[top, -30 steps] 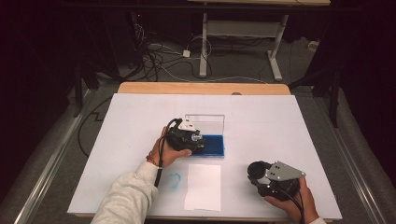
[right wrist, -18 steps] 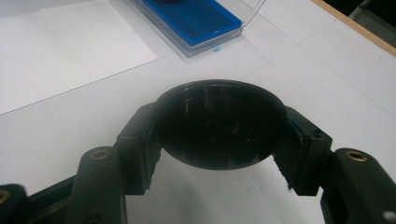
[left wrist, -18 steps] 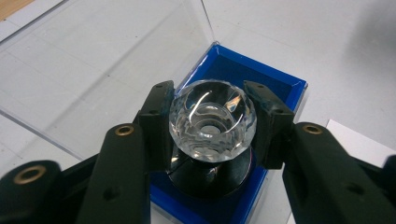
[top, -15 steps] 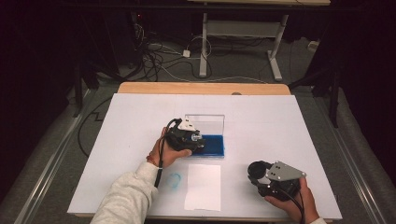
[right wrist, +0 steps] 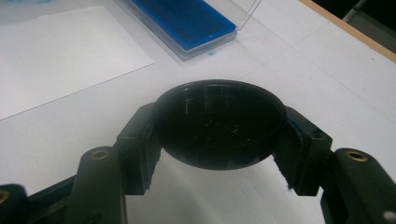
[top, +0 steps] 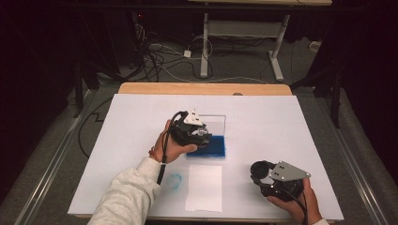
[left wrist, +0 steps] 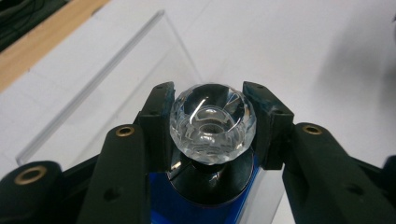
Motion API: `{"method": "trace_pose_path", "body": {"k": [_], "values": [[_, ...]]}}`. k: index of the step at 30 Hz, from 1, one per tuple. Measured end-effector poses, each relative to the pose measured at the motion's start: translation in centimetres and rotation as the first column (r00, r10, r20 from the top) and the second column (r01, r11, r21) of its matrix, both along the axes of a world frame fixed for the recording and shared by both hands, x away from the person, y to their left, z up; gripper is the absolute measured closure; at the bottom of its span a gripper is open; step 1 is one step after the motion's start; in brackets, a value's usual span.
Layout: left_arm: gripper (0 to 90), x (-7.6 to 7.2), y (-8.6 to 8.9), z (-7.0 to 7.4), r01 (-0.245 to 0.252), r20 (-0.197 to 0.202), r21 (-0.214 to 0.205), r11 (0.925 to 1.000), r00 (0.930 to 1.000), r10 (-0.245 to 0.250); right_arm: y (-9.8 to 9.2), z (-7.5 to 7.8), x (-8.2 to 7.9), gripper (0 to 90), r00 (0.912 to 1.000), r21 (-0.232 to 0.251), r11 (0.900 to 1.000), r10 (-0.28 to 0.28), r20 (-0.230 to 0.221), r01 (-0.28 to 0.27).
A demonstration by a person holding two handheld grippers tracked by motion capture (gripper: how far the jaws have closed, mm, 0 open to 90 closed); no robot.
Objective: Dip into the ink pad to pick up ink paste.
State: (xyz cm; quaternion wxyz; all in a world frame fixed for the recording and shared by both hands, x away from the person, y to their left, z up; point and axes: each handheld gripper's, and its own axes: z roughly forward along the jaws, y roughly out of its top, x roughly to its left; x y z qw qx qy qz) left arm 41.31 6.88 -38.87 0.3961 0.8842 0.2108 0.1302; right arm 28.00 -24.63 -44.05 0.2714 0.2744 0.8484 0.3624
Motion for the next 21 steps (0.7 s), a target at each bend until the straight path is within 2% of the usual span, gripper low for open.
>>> {"method": "trace_pose_path", "body": {"k": [5, 8, 14, 21], "values": [[54.8, 0.0, -0.4, 2.5, 0.023, 0.029, -0.007, 0.9997, 0.9993, -0.023, -0.1, 0.0, 0.0, 38.7, 1.0000, 0.002, 1.0000, 0.000, -0.002, 0.000], [54.8, 0.1, -0.8, 3.0, 0.034, 0.034, 0.001, 0.9994, 0.9988, -0.034, -0.1, 0.0, 0.0, 38.7, 1.0000, 0.000, 1.0000, -0.002, -0.004, 0.002], [54.8, 0.5, -1.3, 1.7, 0.040, -0.002, 0.014, 0.9991, 0.9992, -0.040, -0.1, -0.1, 0.1, 38.7, 0.9999, -0.001, 1.0000, -0.005, -0.010, 0.004], [54.8, 1.1, -2.1, -1.3, 0.047, -0.043, 0.045, 0.9979, 0.9980, -0.045, 0.0, -0.3, 0.1, 38.7, 0.9999, -0.009, 1.0000, -0.002, -0.016, 0.002]]}}
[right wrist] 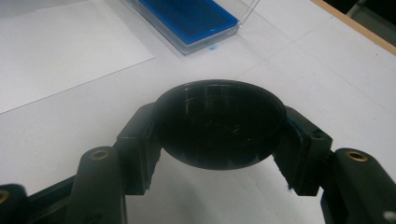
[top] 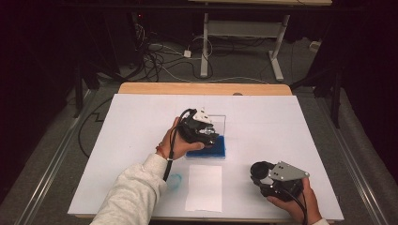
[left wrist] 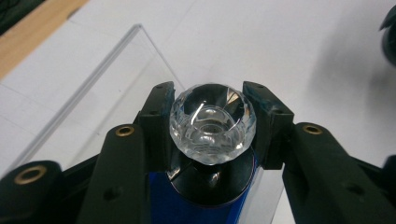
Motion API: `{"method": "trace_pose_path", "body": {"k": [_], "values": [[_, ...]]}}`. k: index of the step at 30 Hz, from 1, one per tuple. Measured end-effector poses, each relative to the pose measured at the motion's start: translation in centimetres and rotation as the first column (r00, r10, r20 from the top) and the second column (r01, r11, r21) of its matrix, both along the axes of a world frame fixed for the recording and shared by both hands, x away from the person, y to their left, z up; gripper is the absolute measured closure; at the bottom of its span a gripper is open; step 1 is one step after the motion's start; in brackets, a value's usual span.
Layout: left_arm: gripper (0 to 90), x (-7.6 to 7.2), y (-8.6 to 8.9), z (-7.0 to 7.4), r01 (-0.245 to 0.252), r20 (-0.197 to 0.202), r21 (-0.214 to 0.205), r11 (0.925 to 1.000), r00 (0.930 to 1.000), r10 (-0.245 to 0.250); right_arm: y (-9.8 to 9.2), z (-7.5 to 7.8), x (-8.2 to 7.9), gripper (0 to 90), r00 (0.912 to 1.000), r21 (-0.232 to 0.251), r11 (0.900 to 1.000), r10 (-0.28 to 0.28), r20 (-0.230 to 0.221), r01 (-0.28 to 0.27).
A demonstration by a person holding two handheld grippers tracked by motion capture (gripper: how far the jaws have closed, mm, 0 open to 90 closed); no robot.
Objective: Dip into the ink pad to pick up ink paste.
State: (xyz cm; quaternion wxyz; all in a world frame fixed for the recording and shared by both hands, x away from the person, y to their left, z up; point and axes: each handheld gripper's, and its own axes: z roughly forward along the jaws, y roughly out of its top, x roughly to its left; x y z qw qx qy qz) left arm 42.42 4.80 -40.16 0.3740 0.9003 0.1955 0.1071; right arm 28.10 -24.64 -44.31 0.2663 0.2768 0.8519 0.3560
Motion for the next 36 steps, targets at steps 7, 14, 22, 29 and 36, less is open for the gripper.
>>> {"method": "trace_pose_path", "body": {"k": [7, 14, 22, 29, 36], "values": [[54.8, 0.3, -0.5, -2.2, 0.002, -0.016, 0.035, 0.9994, 0.9999, -0.001, 0.0, -0.1, 0.0, 38.7, 1.0000, -0.011, 0.9999, 0.002, -0.003, -0.002], [54.8, 0.2, -0.4, -2.9, -0.005, -0.008, 0.027, 0.9996, 1.0000, 0.006, 0.0, -0.3, 0.1, 38.6, 1.0000, -0.017, 0.9998, 0.005, -0.007, -0.005], [54.7, 0.3, 1.2, -3.6, -0.009, -0.049, -0.048, 0.9988, 0.9988, 0.006, 0.1, -0.3, 0.0, 38.6, 0.9999, -0.018, 0.9998, 0.007, -0.010, -0.007], [54.7, 0.1, 0.3, -3.5, -0.016, -0.020, -0.009, 0.9998, 0.9997, 0.015, 0.2, -0.3, 0.0, 38.6, 0.9999, -0.022, 0.9997, 0.011, -0.013, -0.011], [54.6, -0.1, 0.2, -3.2, -0.029, -0.027, 0.022, 0.9993, 0.9992, 0.030, 0.3, -0.3, 0.0, 38.6, 0.9999, -0.019, 0.9998, 0.005, -0.012, -0.005]]}}
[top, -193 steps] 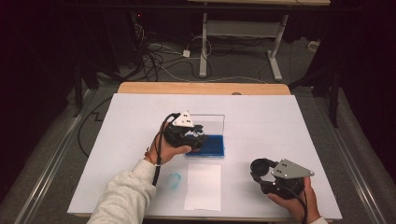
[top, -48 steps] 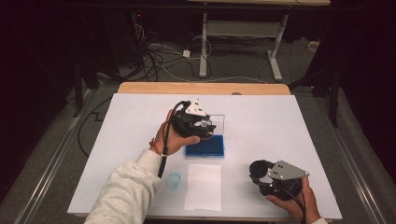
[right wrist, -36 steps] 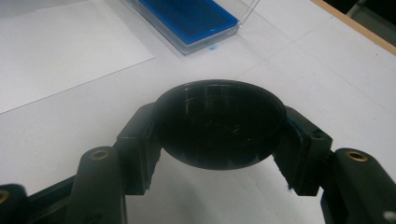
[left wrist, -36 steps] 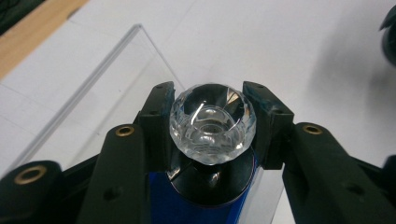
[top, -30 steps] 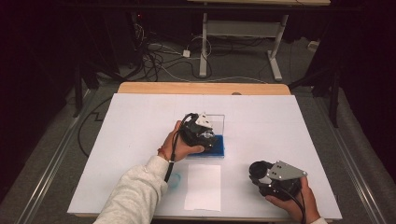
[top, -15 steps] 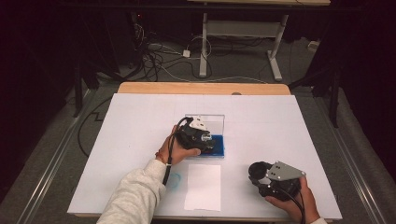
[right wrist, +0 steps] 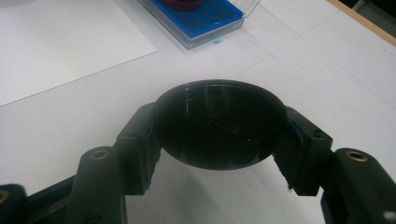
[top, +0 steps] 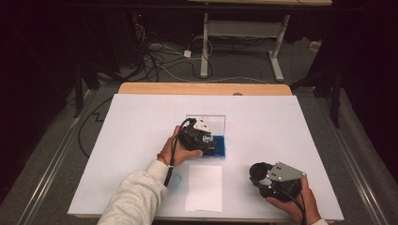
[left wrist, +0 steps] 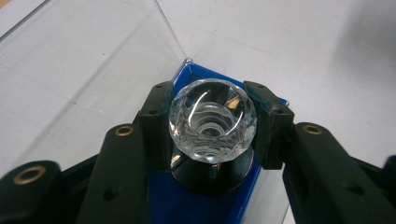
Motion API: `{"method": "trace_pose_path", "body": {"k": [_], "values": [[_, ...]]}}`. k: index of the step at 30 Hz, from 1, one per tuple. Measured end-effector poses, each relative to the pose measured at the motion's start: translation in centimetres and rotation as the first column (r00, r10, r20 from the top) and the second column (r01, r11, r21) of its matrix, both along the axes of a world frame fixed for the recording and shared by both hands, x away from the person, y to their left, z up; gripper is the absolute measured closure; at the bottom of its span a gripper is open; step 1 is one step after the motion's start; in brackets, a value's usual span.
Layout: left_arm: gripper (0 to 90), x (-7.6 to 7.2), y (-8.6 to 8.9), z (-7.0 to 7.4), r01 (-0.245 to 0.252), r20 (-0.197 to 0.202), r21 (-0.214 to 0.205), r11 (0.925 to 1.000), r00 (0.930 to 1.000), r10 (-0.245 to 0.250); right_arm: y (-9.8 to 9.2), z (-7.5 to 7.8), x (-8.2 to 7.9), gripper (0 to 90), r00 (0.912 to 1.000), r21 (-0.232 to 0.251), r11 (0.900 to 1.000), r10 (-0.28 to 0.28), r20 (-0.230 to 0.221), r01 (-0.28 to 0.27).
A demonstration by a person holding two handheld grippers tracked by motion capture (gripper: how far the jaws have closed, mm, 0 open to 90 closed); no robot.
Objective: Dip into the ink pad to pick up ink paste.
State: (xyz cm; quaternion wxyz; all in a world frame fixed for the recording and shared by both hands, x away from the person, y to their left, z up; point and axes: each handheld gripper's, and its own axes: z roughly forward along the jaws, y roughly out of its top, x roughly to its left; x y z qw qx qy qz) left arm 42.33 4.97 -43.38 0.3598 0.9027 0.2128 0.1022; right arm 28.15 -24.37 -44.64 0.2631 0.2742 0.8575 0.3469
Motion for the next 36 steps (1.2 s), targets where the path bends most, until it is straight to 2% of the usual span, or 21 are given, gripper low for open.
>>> {"method": "trace_pose_path", "body": {"k": [3, 7, 21, 24, 36], "values": [[54.6, 0.12, 0.24, -0.06, 0.000, -0.012, -0.012, 0.9999, 0.9999, 0.000, -0.06, 0.03, -0.01, 38.6, 1.0000, -0.001, 1.0000, 0.001, 0.002, -0.001], [54.6, 0.03, 0.09, -0.04, -0.002, -0.003, -0.003, 1.0000, 1.0000, 0.002, -0.13, 0.12, -0.08, 38.6, 1.0000, 0.004, 1.0000, -0.001, 0.009, 0.001], [54.6, 0.12, 0.16, -0.10, -0.005, -0.014, -0.011, 0.9999, 0.9999, 0.005, -0.14, 0.12, -0.07, 38.6, 1.0000, 0.006, 1.0000, -0.002, 0.007, 0.002], [54.6, -0.01, -0.01, -0.02, -0.008, -0.005, 0.005, 1.0000, 1.0000, 0.008, -0.17, 0.12, -0.10, 38.6, 0.9999, 0.007, 1.0000, -0.001, 0.010, 0.001], [54.6, -0.23, -0.35, 0.00, -0.029, 0.002, 0.011, 0.9995, 0.9996, 0.029, -0.10, 0.17, -0.17, 38.7, 0.9999, 0.010, 0.9999, -0.002, 0.015, 0.002]]}}
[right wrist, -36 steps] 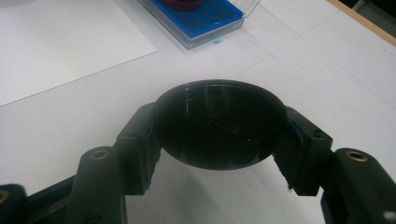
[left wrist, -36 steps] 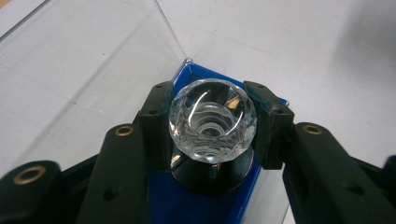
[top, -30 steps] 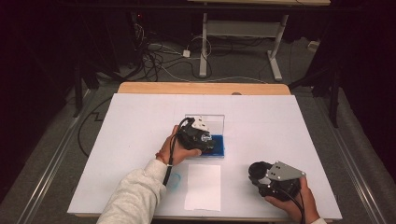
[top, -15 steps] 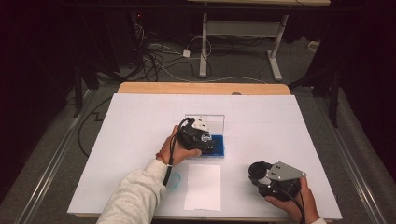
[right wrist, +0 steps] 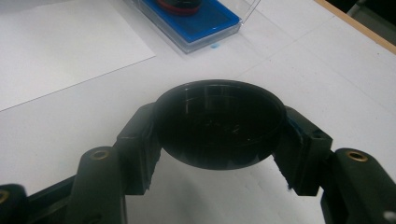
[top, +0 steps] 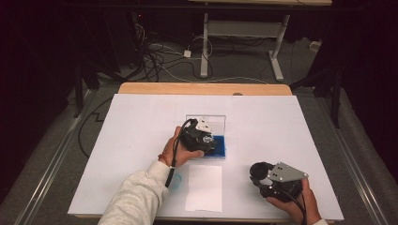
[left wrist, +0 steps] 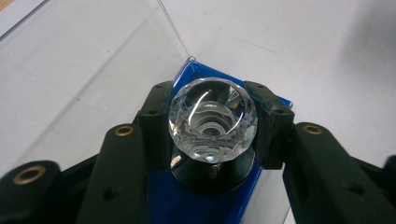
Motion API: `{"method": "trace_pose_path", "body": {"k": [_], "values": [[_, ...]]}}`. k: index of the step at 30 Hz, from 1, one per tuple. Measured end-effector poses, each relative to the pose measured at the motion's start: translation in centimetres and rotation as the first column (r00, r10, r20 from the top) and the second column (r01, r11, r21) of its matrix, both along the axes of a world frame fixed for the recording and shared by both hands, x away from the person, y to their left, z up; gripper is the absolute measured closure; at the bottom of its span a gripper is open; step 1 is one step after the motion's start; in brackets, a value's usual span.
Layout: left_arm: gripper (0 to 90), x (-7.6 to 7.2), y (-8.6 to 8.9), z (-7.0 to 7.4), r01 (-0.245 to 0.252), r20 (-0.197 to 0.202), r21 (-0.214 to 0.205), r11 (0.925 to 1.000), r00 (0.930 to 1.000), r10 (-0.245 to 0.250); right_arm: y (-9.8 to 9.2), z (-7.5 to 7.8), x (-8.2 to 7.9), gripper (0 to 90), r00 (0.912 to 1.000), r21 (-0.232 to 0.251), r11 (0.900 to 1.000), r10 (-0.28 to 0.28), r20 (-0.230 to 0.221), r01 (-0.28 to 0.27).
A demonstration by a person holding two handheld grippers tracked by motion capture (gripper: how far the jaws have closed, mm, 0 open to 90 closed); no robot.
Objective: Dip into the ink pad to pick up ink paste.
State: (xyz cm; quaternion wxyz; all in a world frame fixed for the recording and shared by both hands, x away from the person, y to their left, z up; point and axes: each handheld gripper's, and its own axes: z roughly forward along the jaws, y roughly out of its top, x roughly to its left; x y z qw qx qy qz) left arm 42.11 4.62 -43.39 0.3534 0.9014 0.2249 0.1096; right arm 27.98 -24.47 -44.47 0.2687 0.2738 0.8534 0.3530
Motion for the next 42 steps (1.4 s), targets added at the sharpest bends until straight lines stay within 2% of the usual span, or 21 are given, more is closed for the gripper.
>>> {"method": "trace_pose_path", "body": {"k": [3, 12, 15, 17, 21, 26, 31, 42], "values": [[54.6, 0.0, 0.0, 0.0, -0.003, -0.002, 0.003, 1.0000, 1.0000, 0.003, 0.0, 0.0, 0.0, 38.6, 1.0000, -0.001, 1.0000, 0.000, 0.002, 0.000], [54.7, -0.6, 0.2, 0.3, -0.014, 0.031, 0.011, 0.9998, 0.9994, 0.014, 0.1, 0.2, -0.2, 38.6, 0.9998, -0.011, 0.9999, -0.006, 0.019, 0.006], [54.7, -0.9, 1.3, 1.3, -0.016, 0.049, -0.043, 0.9989, 0.9986, 0.018, -0.1, 0.2, -0.2, 38.6, 0.9998, -0.009, 0.9999, -0.010, 0.018, 0.010], [54.7, -1.1, 2.0, 2.0, -0.016, 0.061, -0.062, 0.9979, 0.9979, 0.020, -0.2, 0.2, -0.2, 38.6, 0.9998, -0.004, 0.9999, -0.011, 0.018, 0.011], [54.7, -2.0, 3.5, 3.1, -0.006, 0.089, -0.077, 0.9970, 0.9960, 0.013, -0.2, 0.2, -0.2, 38.6, 0.9997, 0.003, 0.9999, -0.012, 0.020, 0.012], [54.7, -3.1, 5.1, 3.4, 0.006, 0.103, -0.103, 0.9946, 0.9947, 0.004, -0.3, 0.4, -0.3, 38.6, 0.9997, 0.015, 0.9998, -0.014, 0.022, 0.014], [54.6, -3.7, 6.3, 3.6, 0.032, 0.111, -0.102, 0.9942, 0.9936, -0.020, -0.3, 0.5, -0.3, 38.6, 0.9996, 0.017, 0.9998, -0.011, 0.027, 0.011], [54.6, -5.4, 8.2, 4.7, 0.027, 0.144, -0.097, 0.9949, 0.9895, -0.013, -0.7, 0.9, -0.4, 38.7, 0.9993, 0.049, 0.9988, -0.009, 0.036, 0.007]]}}
